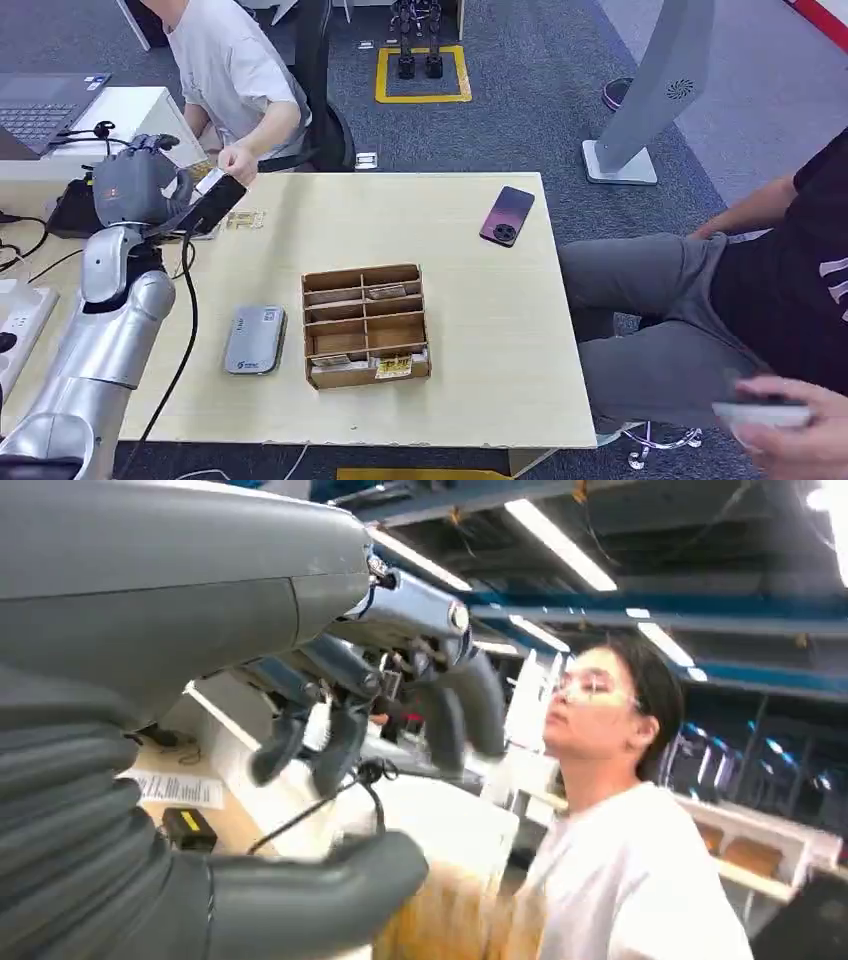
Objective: Pass the card to the sensor for recognition and then transmit it.
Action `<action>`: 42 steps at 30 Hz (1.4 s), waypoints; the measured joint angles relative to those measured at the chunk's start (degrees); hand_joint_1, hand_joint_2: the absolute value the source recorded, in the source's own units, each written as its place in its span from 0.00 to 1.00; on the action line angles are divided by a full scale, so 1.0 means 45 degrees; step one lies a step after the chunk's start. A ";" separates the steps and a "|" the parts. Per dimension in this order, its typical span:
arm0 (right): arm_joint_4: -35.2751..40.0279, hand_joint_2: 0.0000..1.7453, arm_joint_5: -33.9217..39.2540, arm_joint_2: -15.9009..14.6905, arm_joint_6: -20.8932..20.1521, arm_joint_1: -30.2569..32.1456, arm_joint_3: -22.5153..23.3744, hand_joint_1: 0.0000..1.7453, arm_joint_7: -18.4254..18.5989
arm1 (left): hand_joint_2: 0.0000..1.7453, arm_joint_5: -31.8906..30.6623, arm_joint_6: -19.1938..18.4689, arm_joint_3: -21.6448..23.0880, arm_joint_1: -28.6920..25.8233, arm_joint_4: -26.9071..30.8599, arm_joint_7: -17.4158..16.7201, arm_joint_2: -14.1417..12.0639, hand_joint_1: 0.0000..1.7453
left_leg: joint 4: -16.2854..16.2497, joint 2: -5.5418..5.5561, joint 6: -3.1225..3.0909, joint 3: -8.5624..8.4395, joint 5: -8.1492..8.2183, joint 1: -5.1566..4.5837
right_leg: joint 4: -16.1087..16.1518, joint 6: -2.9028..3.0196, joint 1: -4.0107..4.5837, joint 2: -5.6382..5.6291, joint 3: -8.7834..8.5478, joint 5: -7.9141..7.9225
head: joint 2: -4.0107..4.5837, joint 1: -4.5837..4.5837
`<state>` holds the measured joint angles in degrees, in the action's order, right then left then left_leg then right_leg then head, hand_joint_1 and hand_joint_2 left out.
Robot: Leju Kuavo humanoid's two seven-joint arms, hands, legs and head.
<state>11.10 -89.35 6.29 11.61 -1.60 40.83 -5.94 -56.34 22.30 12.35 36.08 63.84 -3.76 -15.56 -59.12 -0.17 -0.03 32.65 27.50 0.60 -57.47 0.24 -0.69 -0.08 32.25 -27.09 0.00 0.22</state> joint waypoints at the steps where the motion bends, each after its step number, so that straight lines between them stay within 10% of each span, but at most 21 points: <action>1: 0.0000 1.00 0.0038 0.0010 0.0039 0.0004 0.0000 0.00 0.0029 | 1.00 0.0188 0.0246 -0.0178 -0.0053 0.0000 0.0000 0.0000 0.00 | 0.0000 0.0000 0.0000 0.0000 0.0000 0.0001 | 0.0000 0.0000 0.0000 0.0000 0.0000 0.0000 | 0.0000 0.0000; 6: 0.0000 1.00 0.0291 0.0058 0.0117 0.0016 0.0010 0.00 0.0068 | 1.00 0.0792 0.1676 -0.1157 -0.1061 0.0394 0.0136 -0.0331 0.00 | 0.0013 -0.0044 0.0007 0.0005 0.0005 0.0003 | -0.0013 0.0002 0.0000 -0.0047 -0.0003 -0.0001 | 0.0000 0.0000; 11: 0.0000 1.00 0.0738 0.0253 0.0238 0.0268 0.0170 0.00 0.0048 | 1.00 0.2619 0.3827 -0.4364 -0.4874 0.2717 0.1887 -0.0558 0.00 | 0.0037 -0.0190 0.0030 -0.0055 0.0061 0.0001 | -0.0008 0.0017 -0.0005 -0.0198 0.0014 -0.0031 | 0.0000 0.0005; 17: 0.0024 1.00 0.1243 0.0384 0.0413 0.0624 0.0680 0.00 -0.0301 | 1.00 0.4676 0.1886 -1.1269 -0.8164 0.3778 0.4324 0.0034 0.00 | 0.0049 -0.0196 0.0040 -0.0006 0.0098 0.0021 | -0.0006 0.0029 0.0017 -0.0210 0.0046 -0.0078 | 0.0000 0.0019; 21: 0.0073 1.00 0.1316 0.0384 0.0461 0.0692 0.0986 0.00 -0.0485 | 1.00 0.4875 0.0951 -1.6415 -0.8138 0.2038 0.3451 0.0572 0.00 | 0.0049 -0.0191 0.0032 -0.0019 0.0108 0.0016 | -0.0005 0.0029 0.0021 -0.0195 0.0039 -0.0082 | 0.0000 0.0029; 25: 0.0078 1.00 0.1291 0.0379 0.0364 0.0623 0.1146 0.00 -0.0472 | 1.00 0.3738 0.2309 -1.9571 -0.7961 -0.0201 0.0742 0.1927 0.00 | 0.0045 -0.0107 0.0019 -0.0038 0.0101 -0.0019 | 0.0011 0.0016 -0.0014 -0.0102 0.0010 -0.0089 | 0.0000 0.0010; 27: 0.0078 1.00 0.1345 0.0379 0.0402 0.0584 0.1248 0.00 -0.0341 | 1.00 0.3291 0.2588 -2.0431 -0.7930 -0.1458 -0.0365 0.2885 0.00 | 0.0040 -0.0061 -0.0022 -0.0046 0.0094 -0.0046 | 0.0017 -0.0028 -0.0037 -0.0069 0.0008 -0.0102 | 0.0000 0.0039; 33: 0.0209 1.00 0.2259 0.0447 0.0554 0.0555 0.1943 0.00 -0.0160 | 1.00 0.1096 0.2306 -2.0715 -0.7561 -0.5914 0.0428 0.4989 0.00 | 0.0015 0.0026 -0.0087 -0.0011 0.0064 -0.0104 | 0.0027 -0.0103 -0.0094 0.0032 -0.0007 -0.0066 | 0.0000 -0.0029; 40: 0.0641 1.00 0.4122 0.0442 0.0107 0.0685 0.2046 0.00 -0.0233 | 1.00 0.1057 0.1573 -1.8643 -0.7389 -0.8849 0.0719 0.5581 0.00 | 0.0008 0.0009 -0.0107 -0.0006 0.0049 -0.0110 | 0.0026 -0.0123 -0.0099 0.0015 -0.0018 -0.0038 | 0.0000 -0.0010; 41: 0.0685 1.00 0.4377 0.0437 0.0073 0.0703 0.1972 0.00 -0.0223 | 0.00 0.1234 0.1475 -1.8378 -0.7403 -0.9011 0.0719 0.5581 0.00 | 0.0008 0.0012 -0.0108 -0.0006 0.0048 -0.0108 | 0.0026 -0.0123 -0.0097 0.0018 -0.0017 -0.0038 | 0.0000 -0.0010; 42: 0.0728 1.00 0.4665 0.0423 0.0054 0.0716 0.1846 0.00 -0.0185 | 0.00 0.1445 0.1355 -1.8094 -0.7424 -0.9179 0.0719 0.5576 0.00 | 0.0008 0.0012 -0.0108 -0.0006 0.0048 -0.0107 | 0.0026 -0.0123 -0.0097 0.0019 -0.0017 -0.0038 | 0.0000 -0.0010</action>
<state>14.38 -68.36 8.20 11.85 1.63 49.14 -6.78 -49.84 28.40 -69.08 2.67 22.54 -0.52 9.53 -59.09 -0.12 -0.51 32.62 27.71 0.11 -57.35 -0.31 -1.13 0.00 32.18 -27.27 0.00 0.17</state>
